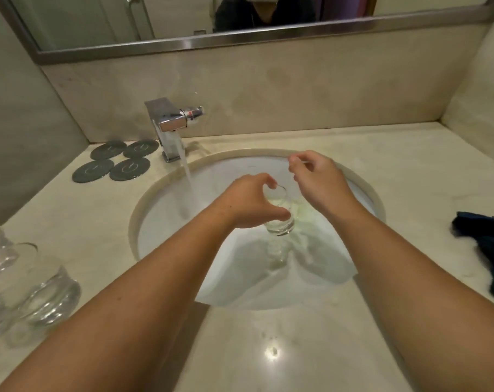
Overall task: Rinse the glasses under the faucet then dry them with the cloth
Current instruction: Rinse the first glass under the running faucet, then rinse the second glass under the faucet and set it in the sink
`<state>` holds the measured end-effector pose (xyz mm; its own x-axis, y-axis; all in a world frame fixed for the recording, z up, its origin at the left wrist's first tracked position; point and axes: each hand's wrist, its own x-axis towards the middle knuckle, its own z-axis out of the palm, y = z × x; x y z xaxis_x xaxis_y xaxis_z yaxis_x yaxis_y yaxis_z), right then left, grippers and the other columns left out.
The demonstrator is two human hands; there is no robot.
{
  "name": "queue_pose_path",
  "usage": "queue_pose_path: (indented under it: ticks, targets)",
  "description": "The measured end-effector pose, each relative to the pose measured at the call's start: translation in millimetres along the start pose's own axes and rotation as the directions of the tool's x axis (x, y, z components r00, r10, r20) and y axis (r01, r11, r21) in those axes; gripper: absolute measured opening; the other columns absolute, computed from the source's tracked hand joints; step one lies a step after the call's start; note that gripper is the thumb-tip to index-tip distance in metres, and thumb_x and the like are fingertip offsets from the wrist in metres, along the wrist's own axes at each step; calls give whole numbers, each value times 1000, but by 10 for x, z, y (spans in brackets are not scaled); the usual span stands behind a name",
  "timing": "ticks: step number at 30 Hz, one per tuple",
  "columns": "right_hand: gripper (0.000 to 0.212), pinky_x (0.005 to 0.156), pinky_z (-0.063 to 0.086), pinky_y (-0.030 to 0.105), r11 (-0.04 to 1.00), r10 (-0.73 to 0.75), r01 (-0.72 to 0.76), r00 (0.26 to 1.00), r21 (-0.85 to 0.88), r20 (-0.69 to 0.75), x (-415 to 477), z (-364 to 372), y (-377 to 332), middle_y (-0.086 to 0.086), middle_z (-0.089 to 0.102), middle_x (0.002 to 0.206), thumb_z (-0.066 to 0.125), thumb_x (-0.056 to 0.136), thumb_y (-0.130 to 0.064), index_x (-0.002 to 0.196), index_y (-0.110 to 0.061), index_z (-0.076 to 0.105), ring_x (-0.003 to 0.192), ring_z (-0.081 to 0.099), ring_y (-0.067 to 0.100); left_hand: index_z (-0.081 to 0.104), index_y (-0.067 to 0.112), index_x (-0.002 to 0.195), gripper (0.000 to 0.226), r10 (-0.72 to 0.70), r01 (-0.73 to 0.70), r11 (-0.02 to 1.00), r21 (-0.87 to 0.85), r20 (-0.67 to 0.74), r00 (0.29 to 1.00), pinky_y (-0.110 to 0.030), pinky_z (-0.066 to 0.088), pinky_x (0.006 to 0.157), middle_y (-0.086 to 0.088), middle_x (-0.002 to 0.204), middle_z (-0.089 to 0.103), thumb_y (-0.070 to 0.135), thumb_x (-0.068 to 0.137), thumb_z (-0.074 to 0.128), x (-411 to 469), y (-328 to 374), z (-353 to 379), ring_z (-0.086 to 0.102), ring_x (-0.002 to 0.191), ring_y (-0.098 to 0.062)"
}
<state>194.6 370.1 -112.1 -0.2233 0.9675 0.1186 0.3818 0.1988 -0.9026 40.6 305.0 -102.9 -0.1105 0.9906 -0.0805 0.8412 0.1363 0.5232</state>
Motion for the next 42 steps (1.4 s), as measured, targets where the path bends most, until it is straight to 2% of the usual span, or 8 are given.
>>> queue_pose_path:
  ticks: [4,11,16,20,23,31,35,42]
  targets:
    - [23,62,38,4,998,-47,46,999,-31,-12,47,-48,51,-11,70,100,53,107,-36,114,-24,72,84,60,-5,57,30,143,73,1,-5,998,65,59,998,-33,48,91,-2,132,60,50,79,87,162,97,201,60,119,-21]
    - [27,47,40,6,999,-3,2,1000,51,20,78,-37,82,-7,72,101,51,107,-29,108,-17,75,74,60,3,57,33,145,76,-52,30,991,128,171,984,-35,52,95,-1,130,58,48,78,88,298,141,482,61,121,-23]
    - [25,67,44,22,997,7,-9,999,74,35,86,-5,96,-12,69,94,53,106,-32,107,-21,75,82,61,3,52,30,150,79,-71,45,989,141,186,980,-35,51,94,-4,140,59,48,82,87,332,166,539,61,123,-24]
    - [24,66,42,21,998,10,-12,999,55,43,75,-5,99,-12,68,93,53,106,-34,104,-24,74,82,61,3,39,25,160,88,-80,49,987,155,205,976,-36,50,99,-7,148,54,52,88,82,302,167,563,59,129,-27]
    - [23,69,44,19,1000,-2,2,998,17,57,25,-26,65,-13,70,97,53,106,-35,106,-25,74,88,63,2,28,30,165,96,-86,54,986,161,198,976,-46,47,111,-10,152,48,62,89,76,196,153,550,51,139,-33]
    - [35,103,44,29,946,-231,263,957,-190,178,-228,48,-228,-6,69,136,51,108,-44,132,-26,69,127,60,14,26,32,166,73,67,-22,900,435,-89,994,-45,23,124,-3,167,37,62,104,50,-714,45,94,29,155,-30]
    - [40,91,45,19,878,-308,397,896,-268,319,-437,253,-480,-8,63,145,48,109,-46,143,-30,62,126,59,16,25,36,166,70,69,36,885,464,-208,976,-43,17,127,2,170,32,65,105,44,-1334,-52,-214,20,158,-25]
    - [37,106,33,21,798,-427,572,757,-187,495,-915,899,-964,-10,60,148,52,109,-38,144,-30,61,137,51,12,42,37,157,62,24,174,886,430,-417,909,-46,25,124,4,157,47,60,100,48,-2226,-389,-748,32,148,-23]
